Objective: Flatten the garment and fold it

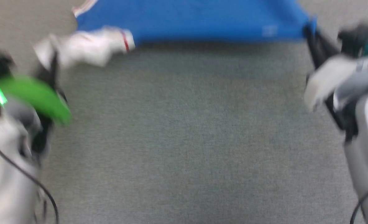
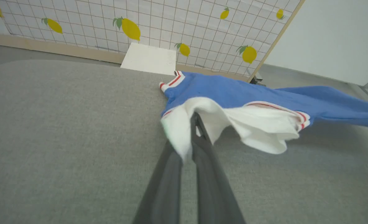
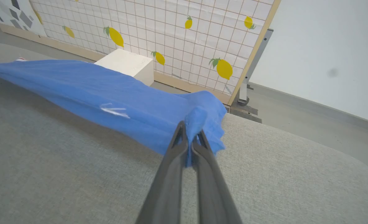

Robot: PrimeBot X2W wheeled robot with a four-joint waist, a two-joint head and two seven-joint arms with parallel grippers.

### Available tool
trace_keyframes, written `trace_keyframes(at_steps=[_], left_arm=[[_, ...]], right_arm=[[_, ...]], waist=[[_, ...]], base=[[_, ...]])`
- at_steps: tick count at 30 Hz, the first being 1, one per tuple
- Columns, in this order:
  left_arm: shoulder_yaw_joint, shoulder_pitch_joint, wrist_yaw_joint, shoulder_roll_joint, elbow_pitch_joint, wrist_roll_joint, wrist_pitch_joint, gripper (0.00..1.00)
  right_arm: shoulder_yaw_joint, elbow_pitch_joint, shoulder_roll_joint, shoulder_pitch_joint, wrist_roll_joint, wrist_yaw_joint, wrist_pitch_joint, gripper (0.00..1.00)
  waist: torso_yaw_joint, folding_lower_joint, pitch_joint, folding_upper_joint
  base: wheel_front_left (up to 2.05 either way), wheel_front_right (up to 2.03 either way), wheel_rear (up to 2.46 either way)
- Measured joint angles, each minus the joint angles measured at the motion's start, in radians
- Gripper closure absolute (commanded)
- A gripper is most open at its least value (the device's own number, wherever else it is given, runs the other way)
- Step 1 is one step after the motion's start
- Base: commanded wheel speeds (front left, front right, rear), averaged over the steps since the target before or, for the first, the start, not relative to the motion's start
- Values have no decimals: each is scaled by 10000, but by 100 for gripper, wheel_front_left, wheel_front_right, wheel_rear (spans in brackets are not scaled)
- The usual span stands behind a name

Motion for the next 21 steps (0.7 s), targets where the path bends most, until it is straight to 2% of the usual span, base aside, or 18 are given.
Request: trace_keyframes(at_steps=[9, 14, 21], left_arm=[[-759, 4789, 941, -336, -2138, -742, 1388, 100], [-955, 6339, 1622, -320, -3173, -859, 1904, 100], [-1127, 7701, 2318, -167, -4011, -876, 2284, 100]], right_arm=[[-754, -1018, 274, 3597, 169, 0, 591, 100], [-1363, -1613, 669, 4981, -102, 0, 1083, 100], [-1985, -2000, 1319, 6739, -257, 0, 1720, 100]], waist=[[343, 0, -1522, 0], [491, 0, -2168, 0], [620, 0, -2646, 0]], base=[[0, 0, 0], [0, 0, 0], [0, 0, 0]])
